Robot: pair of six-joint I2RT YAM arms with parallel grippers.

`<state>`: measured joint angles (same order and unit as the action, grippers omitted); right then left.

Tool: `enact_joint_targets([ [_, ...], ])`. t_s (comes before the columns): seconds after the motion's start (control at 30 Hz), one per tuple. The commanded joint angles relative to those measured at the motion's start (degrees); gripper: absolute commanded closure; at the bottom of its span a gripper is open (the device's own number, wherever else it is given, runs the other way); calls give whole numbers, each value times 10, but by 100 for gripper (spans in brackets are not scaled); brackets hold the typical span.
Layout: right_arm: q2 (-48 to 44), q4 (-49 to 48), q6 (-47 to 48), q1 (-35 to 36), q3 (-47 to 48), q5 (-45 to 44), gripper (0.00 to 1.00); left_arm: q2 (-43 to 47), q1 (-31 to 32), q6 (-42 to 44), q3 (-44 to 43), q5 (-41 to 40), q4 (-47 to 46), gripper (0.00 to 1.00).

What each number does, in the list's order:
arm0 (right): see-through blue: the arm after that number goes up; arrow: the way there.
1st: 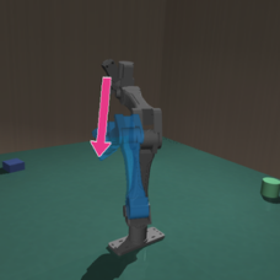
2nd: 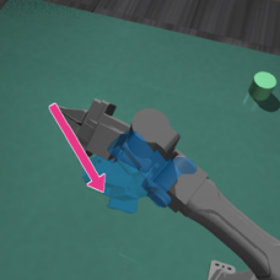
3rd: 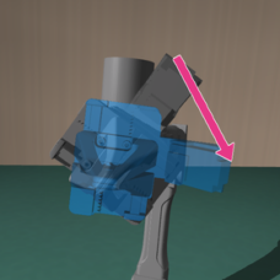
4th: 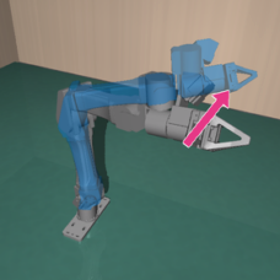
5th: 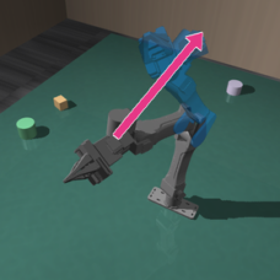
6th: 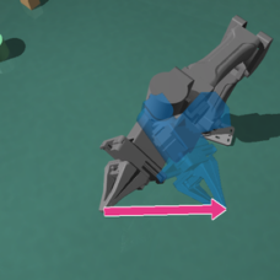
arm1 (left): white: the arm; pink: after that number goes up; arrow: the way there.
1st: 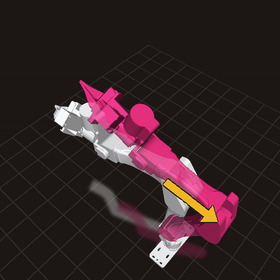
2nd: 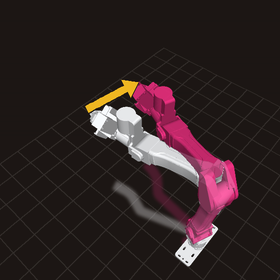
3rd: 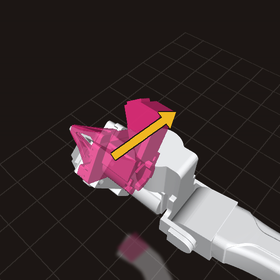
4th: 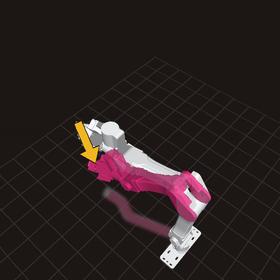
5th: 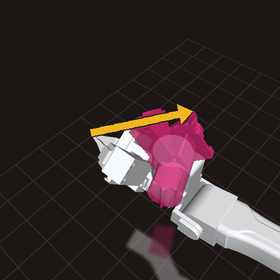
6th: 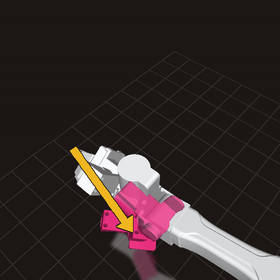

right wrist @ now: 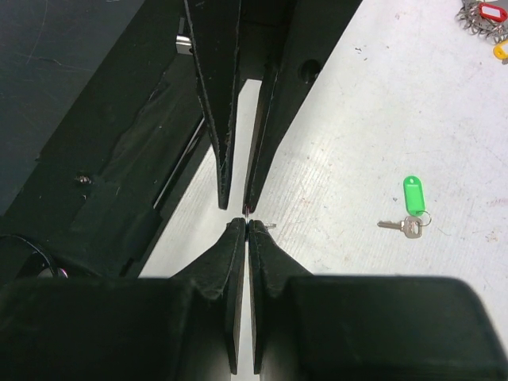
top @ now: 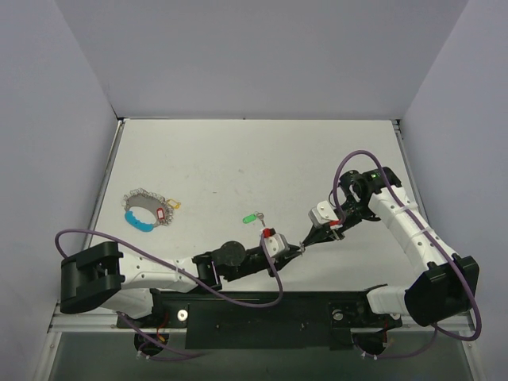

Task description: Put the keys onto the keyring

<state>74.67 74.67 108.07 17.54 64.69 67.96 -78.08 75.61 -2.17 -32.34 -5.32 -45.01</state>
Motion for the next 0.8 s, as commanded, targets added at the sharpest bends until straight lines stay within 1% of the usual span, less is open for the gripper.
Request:
enact_joint_targets([
  [0.0, -8, 152, 11, -3, 11, 34, 100, 36, 2, 11, 10, -33, -31, 76],
  [0.17, -7, 152, 7, -3, 10, 39, 100, 40, 2, 15, 12, -22, -38, 76],
  [0.4, -3, 152, 1, -1, 11, 47, 100, 18, 8, 19, -4, -14, -46, 76],
  [0.6, -4, 153, -2, 2, 11, 47, 100, 8, 13, 19, -10, -31, -51, 75],
  [0.63, -5, 153, -1, 3, 10, 46, 100, 7, 13, 35, -10, -36, -51, 75],
  [0.77, -3, 153, -2, 4, 8, 45, 100, 8, 16, 42, -8, -53, -53, 75],
])
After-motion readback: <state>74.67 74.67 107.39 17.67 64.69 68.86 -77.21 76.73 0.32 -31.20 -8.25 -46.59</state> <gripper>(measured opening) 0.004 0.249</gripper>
